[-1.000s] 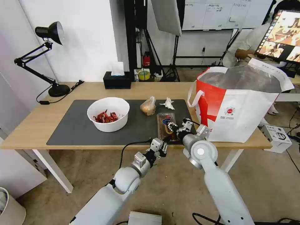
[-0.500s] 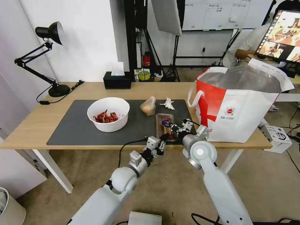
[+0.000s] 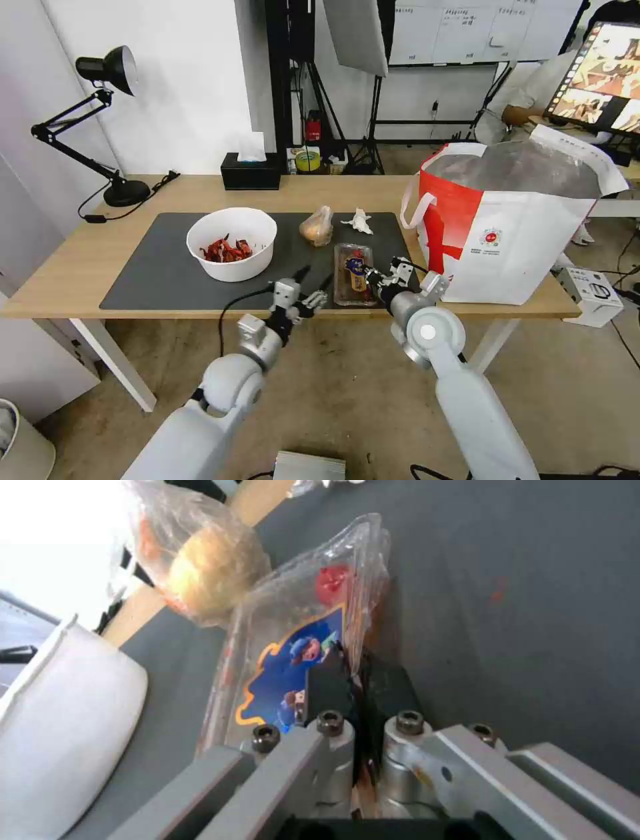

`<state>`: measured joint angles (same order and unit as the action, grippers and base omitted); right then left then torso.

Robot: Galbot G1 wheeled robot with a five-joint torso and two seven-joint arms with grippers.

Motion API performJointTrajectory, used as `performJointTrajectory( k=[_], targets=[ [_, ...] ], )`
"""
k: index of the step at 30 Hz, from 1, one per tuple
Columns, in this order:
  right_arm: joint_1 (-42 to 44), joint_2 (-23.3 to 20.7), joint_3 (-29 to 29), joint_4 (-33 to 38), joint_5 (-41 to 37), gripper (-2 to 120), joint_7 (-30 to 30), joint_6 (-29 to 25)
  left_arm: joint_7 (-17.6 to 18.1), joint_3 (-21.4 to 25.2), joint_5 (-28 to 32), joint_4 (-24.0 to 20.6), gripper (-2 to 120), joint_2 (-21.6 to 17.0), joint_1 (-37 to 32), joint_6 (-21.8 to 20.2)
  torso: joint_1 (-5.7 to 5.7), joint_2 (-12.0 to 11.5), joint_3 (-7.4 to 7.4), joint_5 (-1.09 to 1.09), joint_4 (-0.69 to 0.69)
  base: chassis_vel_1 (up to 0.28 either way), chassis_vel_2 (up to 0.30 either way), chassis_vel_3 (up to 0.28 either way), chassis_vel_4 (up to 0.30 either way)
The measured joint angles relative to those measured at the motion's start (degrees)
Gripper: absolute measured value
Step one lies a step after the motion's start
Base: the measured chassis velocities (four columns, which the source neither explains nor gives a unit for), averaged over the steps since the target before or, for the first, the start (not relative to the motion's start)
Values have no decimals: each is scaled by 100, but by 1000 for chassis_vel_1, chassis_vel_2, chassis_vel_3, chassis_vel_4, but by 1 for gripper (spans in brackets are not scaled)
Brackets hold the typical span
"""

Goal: Pick up the trash from the table and place it into the takeout bag.

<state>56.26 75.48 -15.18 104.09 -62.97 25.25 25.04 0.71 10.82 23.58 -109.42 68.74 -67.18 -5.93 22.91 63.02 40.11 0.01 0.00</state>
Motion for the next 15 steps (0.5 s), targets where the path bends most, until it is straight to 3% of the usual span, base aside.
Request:
performJointTrajectory(
  k=[4, 10, 15],
  targets=[
    [87, -109, -14, 197, 3, 0, -30, -10, 34, 273, 16, -201, 97, 0, -275, -96, 0, 0, 0, 0, 0, 0, 0, 0, 0],
    [233, -279, -99, 523, -32, 0, -81, -20, 43, 528, 20, -385, 100, -7, -525, -167, 0, 0, 0, 0, 1, 0, 0, 0, 0],
    [713, -641, -561, 1334, -295, 0, -88, -30, 54, 765, 66, -556, 100, -94, -694, -242, 0, 0, -1, 0, -2, 0, 0, 0, 0]
  ],
)
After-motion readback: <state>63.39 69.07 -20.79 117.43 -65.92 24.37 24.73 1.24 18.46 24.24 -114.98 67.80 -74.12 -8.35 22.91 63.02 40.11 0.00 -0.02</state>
